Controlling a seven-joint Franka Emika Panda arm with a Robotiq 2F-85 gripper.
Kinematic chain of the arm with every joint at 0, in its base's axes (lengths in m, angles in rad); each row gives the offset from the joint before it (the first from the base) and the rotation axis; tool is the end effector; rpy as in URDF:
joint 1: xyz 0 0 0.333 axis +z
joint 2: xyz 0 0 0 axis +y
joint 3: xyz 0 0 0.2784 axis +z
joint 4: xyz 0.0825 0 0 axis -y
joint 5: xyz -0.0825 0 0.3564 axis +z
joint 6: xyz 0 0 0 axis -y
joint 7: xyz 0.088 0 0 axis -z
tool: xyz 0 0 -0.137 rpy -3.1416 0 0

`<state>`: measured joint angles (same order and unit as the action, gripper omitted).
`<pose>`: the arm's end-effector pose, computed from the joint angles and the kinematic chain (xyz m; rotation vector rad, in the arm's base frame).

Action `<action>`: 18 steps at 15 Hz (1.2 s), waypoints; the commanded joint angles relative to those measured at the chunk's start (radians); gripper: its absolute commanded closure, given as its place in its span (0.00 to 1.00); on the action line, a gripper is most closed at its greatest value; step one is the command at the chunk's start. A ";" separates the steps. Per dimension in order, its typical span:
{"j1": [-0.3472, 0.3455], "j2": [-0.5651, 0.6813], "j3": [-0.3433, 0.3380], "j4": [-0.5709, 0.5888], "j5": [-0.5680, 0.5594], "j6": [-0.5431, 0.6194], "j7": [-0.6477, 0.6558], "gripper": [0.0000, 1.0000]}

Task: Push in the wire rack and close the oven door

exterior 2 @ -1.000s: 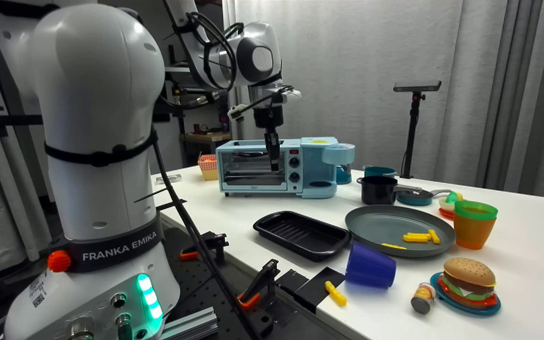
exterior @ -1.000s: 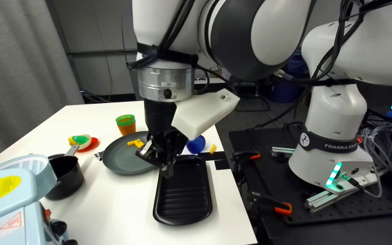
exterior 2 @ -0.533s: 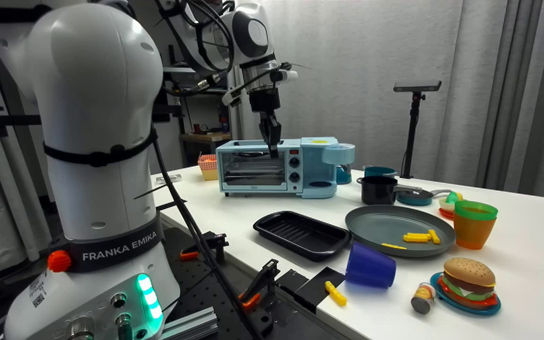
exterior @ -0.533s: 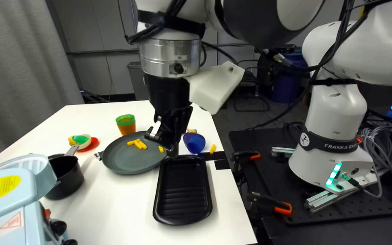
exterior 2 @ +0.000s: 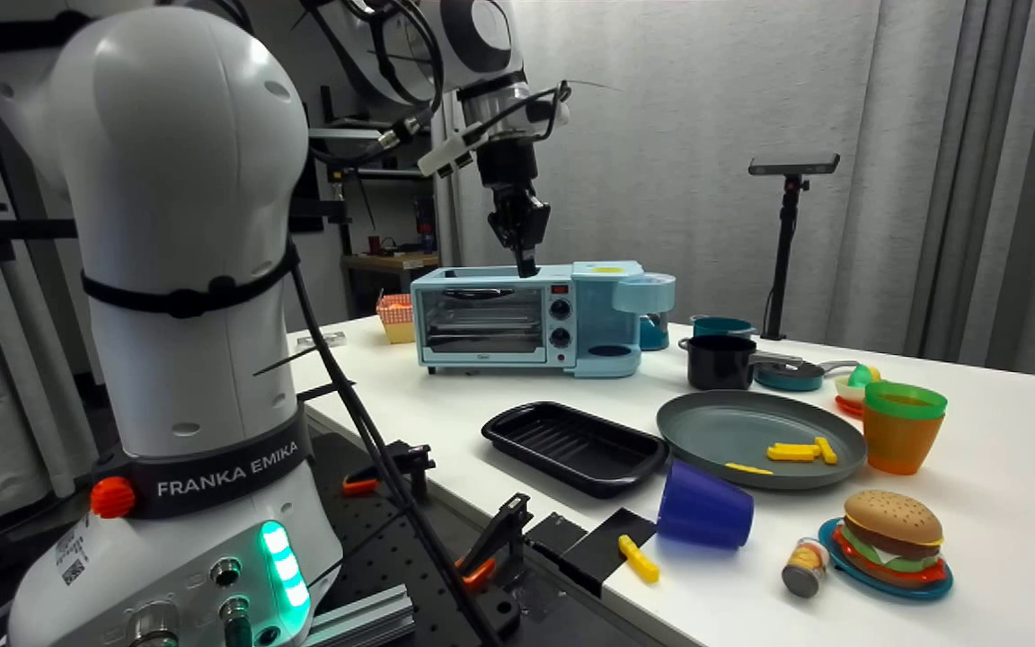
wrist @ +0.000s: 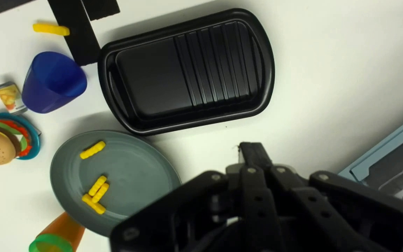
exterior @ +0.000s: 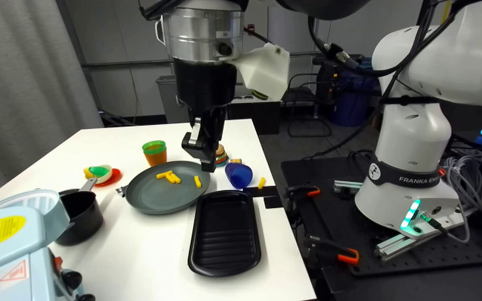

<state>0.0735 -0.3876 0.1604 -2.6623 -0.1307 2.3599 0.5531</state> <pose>0.3871 0.0823 0.3239 2.9985 -0.3604 0.1985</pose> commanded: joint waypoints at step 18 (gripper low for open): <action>-0.017 -0.300 0.071 -0.054 -0.004 -0.187 -0.085 0.00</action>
<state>0.0717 -0.5721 0.2067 -2.6663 -0.1308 2.2166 0.4424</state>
